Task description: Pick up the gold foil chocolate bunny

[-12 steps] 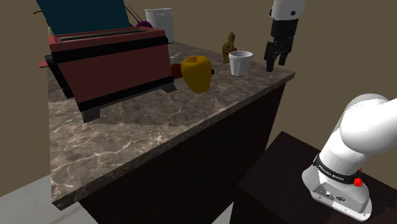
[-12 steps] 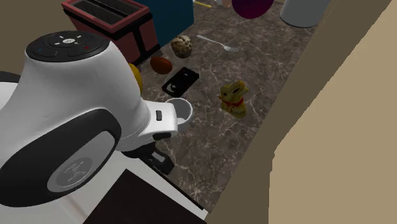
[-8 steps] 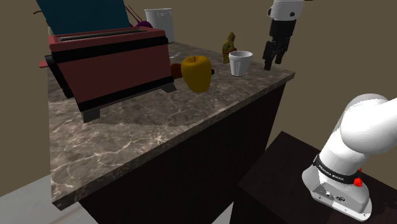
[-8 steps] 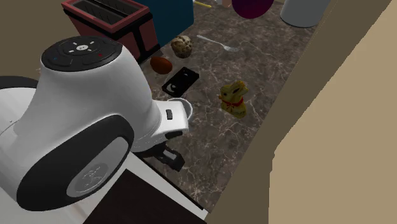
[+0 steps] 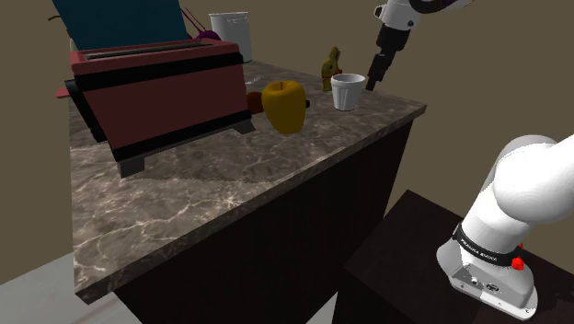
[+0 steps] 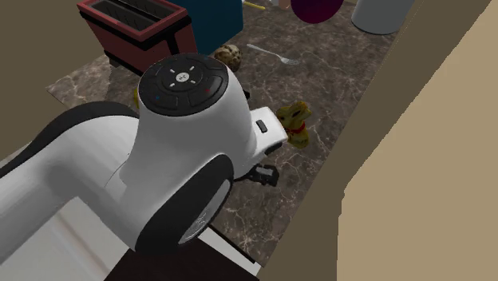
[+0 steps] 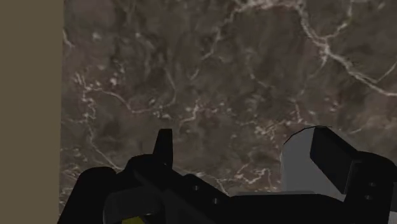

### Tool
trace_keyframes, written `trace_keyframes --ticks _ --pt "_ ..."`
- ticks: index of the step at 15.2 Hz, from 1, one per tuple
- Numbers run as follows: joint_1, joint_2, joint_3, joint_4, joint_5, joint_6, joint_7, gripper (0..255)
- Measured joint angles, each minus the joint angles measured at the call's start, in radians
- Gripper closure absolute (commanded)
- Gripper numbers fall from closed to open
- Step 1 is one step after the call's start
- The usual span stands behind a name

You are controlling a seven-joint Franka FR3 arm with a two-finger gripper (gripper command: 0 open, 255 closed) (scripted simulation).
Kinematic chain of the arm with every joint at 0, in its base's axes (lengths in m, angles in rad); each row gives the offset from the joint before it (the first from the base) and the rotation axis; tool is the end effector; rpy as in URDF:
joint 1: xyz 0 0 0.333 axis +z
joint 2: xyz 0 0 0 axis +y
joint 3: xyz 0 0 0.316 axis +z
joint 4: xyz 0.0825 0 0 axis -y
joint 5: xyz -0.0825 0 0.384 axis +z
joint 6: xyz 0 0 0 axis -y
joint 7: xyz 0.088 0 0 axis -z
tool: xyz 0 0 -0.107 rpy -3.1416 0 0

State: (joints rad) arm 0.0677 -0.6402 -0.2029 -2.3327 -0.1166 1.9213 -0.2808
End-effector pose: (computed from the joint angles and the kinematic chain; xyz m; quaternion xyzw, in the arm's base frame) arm 0.3757 -0.0745 0.5806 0.9890 0.0991 0.1084 0.0172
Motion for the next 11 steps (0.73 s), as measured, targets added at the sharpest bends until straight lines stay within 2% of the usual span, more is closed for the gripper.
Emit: trace_keyframes --ticks 6,11 --pt "0.069 0.125 -0.126 0.084 0.035 0.200 -0.237 0" --pt "0.159 0.250 -0.236 0.201 0.134 0.325 -0.458 0"
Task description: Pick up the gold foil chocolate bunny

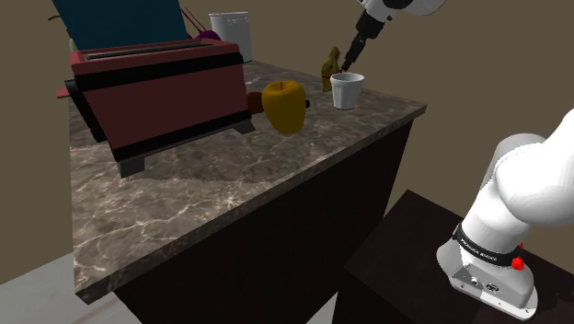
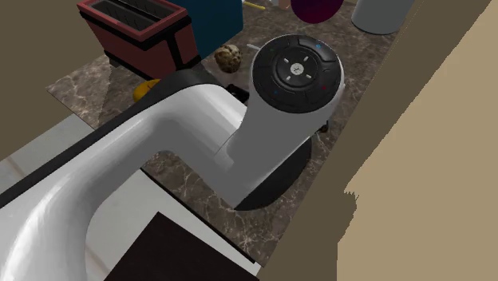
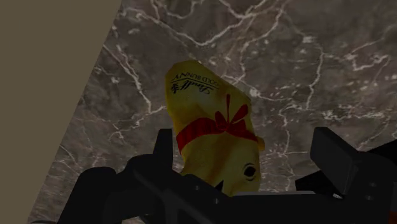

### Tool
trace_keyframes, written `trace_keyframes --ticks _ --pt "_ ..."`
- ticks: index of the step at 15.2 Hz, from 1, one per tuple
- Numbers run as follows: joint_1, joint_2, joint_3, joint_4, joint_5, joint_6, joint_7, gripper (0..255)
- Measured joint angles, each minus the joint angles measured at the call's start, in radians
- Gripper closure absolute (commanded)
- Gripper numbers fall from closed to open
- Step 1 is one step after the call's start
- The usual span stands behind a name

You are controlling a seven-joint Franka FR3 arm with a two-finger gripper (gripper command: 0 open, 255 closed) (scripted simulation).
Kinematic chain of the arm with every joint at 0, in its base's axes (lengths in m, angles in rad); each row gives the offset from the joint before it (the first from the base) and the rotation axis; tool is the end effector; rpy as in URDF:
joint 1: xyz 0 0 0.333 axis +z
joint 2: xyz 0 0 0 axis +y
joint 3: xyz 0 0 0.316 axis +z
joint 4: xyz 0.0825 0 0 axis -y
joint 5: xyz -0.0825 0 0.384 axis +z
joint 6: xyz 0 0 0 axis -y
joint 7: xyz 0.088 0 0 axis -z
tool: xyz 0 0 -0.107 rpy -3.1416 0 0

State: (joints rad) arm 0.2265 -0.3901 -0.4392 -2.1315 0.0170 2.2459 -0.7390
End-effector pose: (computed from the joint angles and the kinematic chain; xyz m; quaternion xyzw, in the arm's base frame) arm 0.4707 -0.1316 0.6018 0.9376 0.2440 0.2464 0.0258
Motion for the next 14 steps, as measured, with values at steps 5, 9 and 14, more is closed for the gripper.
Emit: trace_keyframes --ticks 5,9,14 --pt "0.051 0.061 -0.061 0.038 0.077 0.074 -0.133 0" --pt "0.055 0.066 -0.072 -0.012 0.089 0.129 -0.155 0" --pt "0.056 0.065 -0.074 -0.027 0.093 0.147 -0.161 255"
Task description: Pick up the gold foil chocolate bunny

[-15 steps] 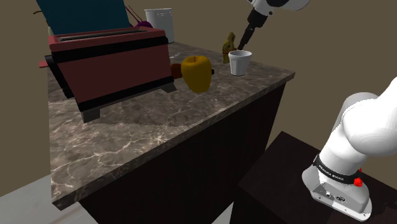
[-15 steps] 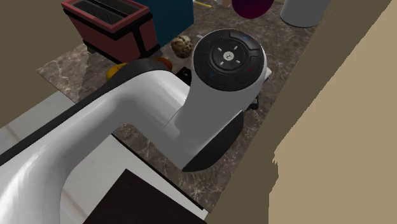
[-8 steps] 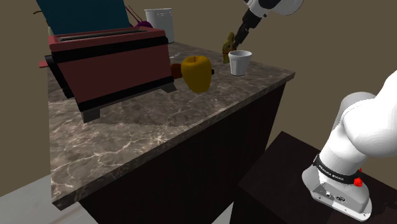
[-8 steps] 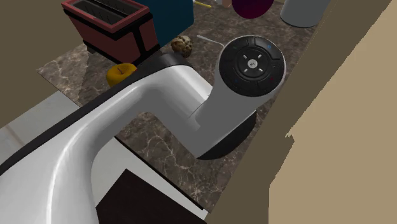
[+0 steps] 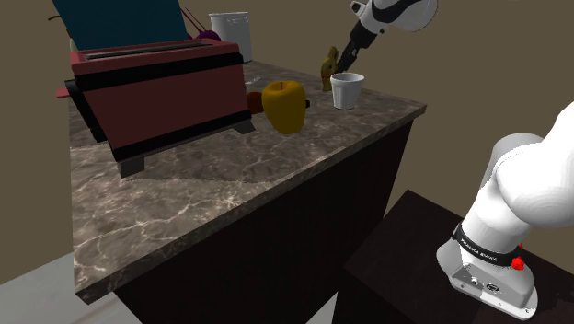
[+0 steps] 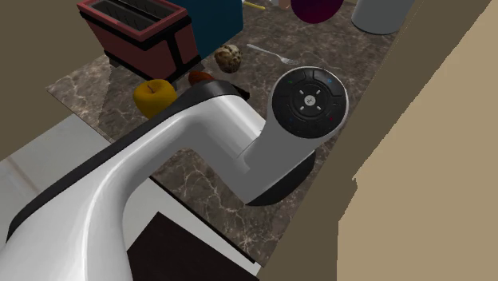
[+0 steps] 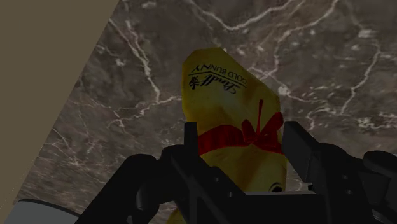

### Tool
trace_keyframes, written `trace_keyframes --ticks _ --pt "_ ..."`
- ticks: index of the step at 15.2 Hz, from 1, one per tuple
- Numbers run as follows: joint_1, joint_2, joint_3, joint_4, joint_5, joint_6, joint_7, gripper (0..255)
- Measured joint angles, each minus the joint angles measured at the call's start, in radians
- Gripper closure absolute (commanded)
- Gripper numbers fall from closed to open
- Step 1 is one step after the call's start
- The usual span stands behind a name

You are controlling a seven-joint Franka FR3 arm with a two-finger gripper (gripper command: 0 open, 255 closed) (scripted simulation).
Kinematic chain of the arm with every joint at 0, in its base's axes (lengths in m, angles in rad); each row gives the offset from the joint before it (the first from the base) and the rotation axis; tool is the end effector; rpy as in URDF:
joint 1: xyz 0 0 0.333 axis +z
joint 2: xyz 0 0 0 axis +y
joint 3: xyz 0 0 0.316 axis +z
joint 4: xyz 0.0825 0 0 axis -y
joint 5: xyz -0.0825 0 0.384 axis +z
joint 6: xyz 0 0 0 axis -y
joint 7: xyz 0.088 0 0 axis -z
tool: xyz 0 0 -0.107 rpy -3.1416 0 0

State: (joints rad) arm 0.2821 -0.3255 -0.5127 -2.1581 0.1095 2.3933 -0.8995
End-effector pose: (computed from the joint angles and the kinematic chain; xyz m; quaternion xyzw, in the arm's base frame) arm 0.4921 -0.1417 0.5725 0.9181 0.2784 0.2804 0.0298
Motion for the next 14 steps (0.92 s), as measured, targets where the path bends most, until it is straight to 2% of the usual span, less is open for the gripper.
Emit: trace_keyframes --ticks 7,14 --pt "0.001 -0.001 0.000 0.001 0.001 0.001 -0.001 255" --pt "-0.003 -0.003 0.010 0.074 -0.013 -0.080 0.022 255"
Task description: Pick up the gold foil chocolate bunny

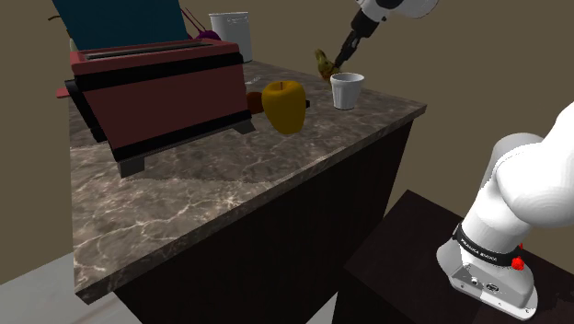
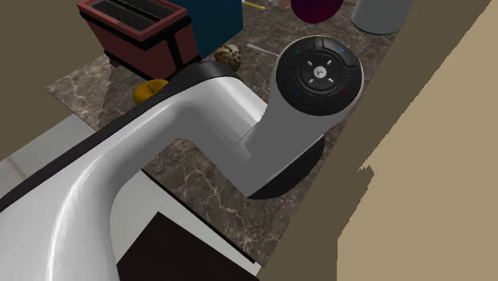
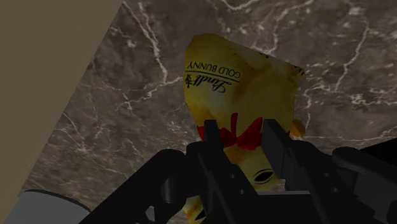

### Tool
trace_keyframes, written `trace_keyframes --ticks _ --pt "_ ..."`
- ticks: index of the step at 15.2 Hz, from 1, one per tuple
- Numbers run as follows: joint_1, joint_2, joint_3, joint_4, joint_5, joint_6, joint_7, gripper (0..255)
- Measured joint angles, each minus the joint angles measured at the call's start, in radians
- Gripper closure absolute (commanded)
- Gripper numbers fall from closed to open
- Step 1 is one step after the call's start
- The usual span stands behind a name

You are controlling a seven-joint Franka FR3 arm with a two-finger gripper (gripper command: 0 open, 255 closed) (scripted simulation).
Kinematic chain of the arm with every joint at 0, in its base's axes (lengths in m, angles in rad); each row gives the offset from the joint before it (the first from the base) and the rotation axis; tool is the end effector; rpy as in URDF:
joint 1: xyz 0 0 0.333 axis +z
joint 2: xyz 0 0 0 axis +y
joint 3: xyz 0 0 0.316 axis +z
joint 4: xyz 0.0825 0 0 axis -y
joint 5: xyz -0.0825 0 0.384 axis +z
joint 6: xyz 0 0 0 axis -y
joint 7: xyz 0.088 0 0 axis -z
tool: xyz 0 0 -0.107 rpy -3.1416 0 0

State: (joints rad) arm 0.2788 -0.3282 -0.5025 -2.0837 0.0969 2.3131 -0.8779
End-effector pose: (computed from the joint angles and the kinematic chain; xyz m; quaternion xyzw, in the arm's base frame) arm 0.4926 -0.1417 0.6028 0.9187 0.2785 0.2785 0.0293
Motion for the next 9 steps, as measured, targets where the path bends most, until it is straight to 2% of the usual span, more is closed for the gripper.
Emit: trace_keyframes --ticks 9 --pt "0.002 0.008 0.009 0.113 -0.007 -0.105 0.023 255"
